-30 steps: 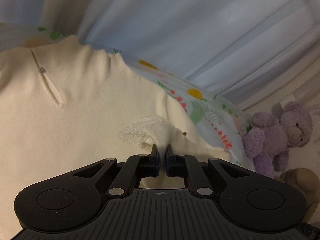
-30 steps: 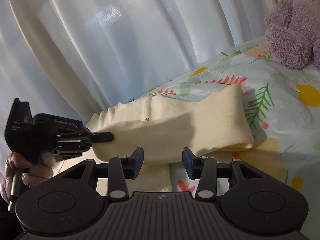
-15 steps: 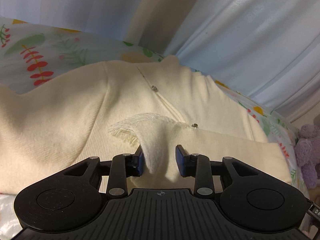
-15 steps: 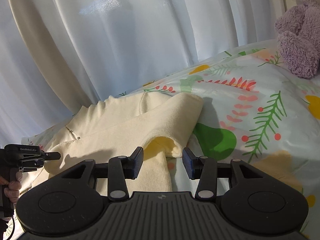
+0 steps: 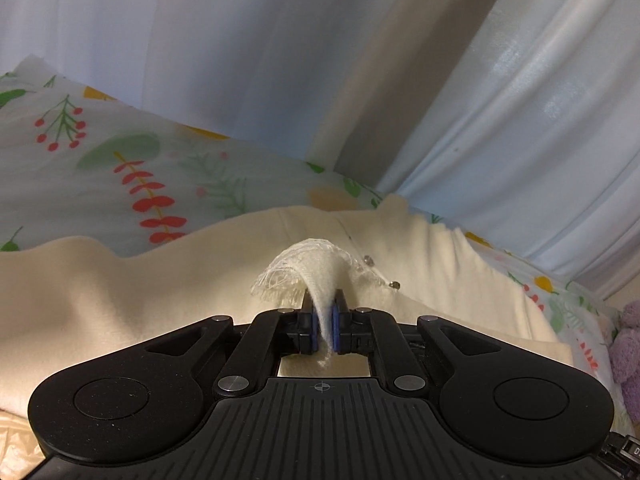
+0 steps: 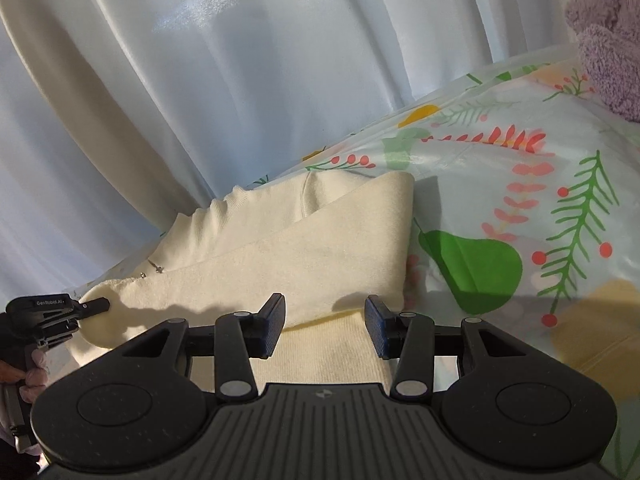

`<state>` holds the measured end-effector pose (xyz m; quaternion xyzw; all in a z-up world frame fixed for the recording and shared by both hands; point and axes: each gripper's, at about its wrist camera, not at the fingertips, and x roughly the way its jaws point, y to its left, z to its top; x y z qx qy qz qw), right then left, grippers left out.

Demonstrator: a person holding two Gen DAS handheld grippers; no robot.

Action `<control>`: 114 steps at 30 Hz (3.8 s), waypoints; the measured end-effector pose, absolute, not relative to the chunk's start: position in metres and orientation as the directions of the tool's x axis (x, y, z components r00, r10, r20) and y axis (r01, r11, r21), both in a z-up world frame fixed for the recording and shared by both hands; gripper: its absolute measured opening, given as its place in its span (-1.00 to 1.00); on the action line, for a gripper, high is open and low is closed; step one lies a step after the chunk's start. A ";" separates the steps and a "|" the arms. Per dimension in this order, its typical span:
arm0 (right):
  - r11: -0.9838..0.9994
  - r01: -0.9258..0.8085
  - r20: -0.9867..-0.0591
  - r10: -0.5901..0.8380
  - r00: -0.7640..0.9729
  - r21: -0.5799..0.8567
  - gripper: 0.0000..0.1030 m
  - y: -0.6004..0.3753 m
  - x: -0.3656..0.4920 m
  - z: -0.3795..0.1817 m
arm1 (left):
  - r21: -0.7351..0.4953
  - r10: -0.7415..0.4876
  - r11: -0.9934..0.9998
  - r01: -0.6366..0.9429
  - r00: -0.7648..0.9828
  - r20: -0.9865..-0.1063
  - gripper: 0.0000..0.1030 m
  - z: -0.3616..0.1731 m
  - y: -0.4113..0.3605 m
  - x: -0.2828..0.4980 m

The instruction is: Fold small clothes

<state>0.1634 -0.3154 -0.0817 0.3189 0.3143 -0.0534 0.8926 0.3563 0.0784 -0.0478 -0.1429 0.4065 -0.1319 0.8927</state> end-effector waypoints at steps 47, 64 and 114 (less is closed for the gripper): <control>0.697 0.360 -0.619 0.152 0.771 0.620 -1.00 -0.323 0.206 -0.119 | -0.355 -0.332 0.931 0.089 0.612 -0.718 -0.71 -0.069 0.093 0.370; 0.863 0.357 -0.657 -0.040 0.753 0.357 -1.00 -0.317 0.199 -0.100 | -0.312 -0.254 0.950 0.010 0.609 -0.751 -0.45 -0.067 0.118 0.357; 0.994 0.055 -0.605 -0.100 0.790 -0.092 -0.49 -0.255 0.224 -0.100 | -0.324 -0.280 0.945 0.046 0.628 -0.726 0.63 -0.067 0.090 0.327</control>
